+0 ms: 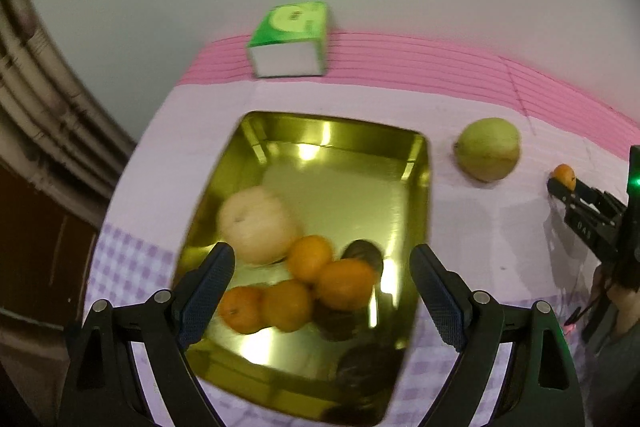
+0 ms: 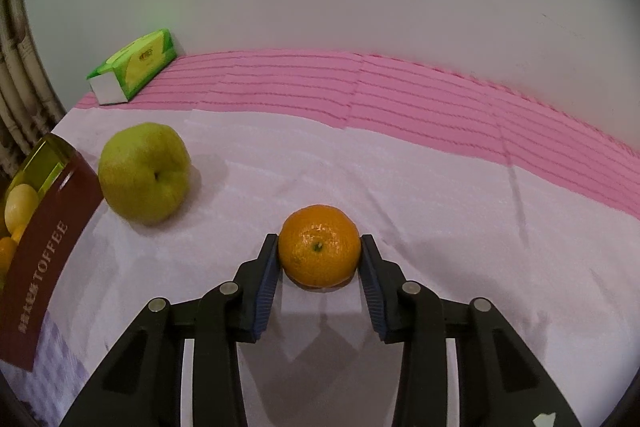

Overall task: Organize fruits
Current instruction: 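Grasp the green pear with the left gripper while the right holds the tangerine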

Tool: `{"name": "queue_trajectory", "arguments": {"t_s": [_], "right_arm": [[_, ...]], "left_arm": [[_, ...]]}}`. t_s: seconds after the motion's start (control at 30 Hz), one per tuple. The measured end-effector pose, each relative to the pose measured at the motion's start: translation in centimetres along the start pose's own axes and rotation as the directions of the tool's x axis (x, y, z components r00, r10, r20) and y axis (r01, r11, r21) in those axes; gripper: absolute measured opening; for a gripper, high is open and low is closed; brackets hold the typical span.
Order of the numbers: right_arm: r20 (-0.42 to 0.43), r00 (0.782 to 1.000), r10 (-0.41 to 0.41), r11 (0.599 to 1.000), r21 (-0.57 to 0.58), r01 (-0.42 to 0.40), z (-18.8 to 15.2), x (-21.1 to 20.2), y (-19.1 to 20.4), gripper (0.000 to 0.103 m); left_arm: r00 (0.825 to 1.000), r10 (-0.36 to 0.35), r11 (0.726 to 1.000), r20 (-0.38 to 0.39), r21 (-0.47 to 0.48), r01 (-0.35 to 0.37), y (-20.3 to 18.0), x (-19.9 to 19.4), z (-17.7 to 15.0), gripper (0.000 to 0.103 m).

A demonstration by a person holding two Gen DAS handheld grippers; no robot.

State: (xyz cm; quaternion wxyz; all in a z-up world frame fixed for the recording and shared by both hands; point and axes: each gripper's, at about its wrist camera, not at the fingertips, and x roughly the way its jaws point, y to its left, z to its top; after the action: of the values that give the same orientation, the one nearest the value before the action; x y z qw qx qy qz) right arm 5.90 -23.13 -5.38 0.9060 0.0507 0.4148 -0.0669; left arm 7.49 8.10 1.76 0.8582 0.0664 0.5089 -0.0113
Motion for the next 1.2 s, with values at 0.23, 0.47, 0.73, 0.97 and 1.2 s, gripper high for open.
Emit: {"name": "queue_trajectory", "arguments": {"t_s": [0.23,0.47,0.73,0.97,1.2], "right_arm": [[0.008,0.999,-0.031,0.999,0.026,0.031,-2.0,-2.1,-2.0,0.036],[0.006,0.997,-0.075,0.996,0.051,0.075,-4.0,-3.8,-4.2,0.036],[0.005,0.997,-0.081,0.994,0.078,0.08,-5.0,-4.0,-4.9,0.036],[0.003,0.997,-0.074,0.994,0.087,0.074,-5.1,-3.9,-5.1,0.037],[0.003,0.997,-0.072,0.994,0.089,0.071,-5.2,-4.0,-5.3,0.037]], "left_arm": [[0.997,-0.073,0.995,0.006,0.064,0.072,-4.6,0.6,1.5,0.089],[0.992,-0.128,0.987,-0.006,0.102,0.128,-7.8,1.6,3.5,0.089],[0.984,-0.173,0.978,-0.041,0.107,0.176,-10.0,3.5,6.0,0.089],[0.974,-0.207,0.973,-0.093,0.081,0.214,-11.4,6.0,7.5,0.089],[0.966,-0.225,0.969,-0.128,0.075,0.235,-12.7,7.9,8.8,0.089]]}}
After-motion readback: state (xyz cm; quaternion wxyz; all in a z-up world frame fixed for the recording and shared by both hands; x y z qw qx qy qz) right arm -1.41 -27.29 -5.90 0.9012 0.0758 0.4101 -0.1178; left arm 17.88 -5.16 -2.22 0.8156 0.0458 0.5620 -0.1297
